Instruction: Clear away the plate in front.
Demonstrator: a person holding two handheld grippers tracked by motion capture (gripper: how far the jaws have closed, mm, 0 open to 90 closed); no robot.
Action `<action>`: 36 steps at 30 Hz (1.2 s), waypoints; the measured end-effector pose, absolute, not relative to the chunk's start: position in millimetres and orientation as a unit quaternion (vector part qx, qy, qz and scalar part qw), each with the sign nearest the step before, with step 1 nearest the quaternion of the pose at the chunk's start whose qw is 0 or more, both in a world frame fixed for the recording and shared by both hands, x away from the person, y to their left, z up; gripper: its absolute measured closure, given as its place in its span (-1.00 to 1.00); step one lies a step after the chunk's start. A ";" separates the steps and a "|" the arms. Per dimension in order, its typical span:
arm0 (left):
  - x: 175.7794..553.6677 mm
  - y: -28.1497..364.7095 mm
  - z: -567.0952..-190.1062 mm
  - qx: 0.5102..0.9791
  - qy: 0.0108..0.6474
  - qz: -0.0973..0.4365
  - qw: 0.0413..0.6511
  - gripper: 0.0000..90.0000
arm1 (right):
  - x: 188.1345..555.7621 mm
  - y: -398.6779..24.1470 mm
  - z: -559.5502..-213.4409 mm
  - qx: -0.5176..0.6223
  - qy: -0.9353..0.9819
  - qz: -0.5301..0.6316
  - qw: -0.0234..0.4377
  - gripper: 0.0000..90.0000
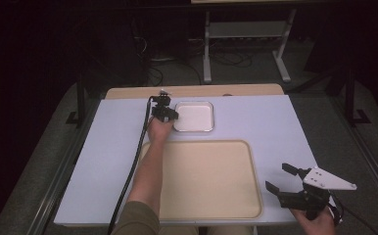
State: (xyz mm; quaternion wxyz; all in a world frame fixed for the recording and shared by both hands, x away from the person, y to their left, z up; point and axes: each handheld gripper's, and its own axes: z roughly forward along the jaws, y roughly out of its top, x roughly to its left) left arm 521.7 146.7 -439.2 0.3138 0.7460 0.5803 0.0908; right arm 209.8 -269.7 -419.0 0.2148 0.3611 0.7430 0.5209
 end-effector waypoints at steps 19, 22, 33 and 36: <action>519.1 149.6 -437.7 0.683 0.626 0.061 0.371 0.97 | 209.4 -269.1 -419.0 0.356 0.746 0.521 0.212 -0.67; 518.0 151.6 -435.3 0.672 0.633 0.058 0.379 0.97 | 208.5 -269.7 -418.5 0.356 0.744 0.523 0.214 -0.67; 509.6 155.7 -415.2 0.662 0.627 0.059 0.408 0.97 | 209.5 -269.6 -419.7 0.360 0.745 0.521 0.211 -0.69; 504.1 157.4 -406.2 0.675 0.611 0.063 0.409 0.97 | 209.3 -271.2 -419.4 0.360 0.742 0.525 0.211 -0.69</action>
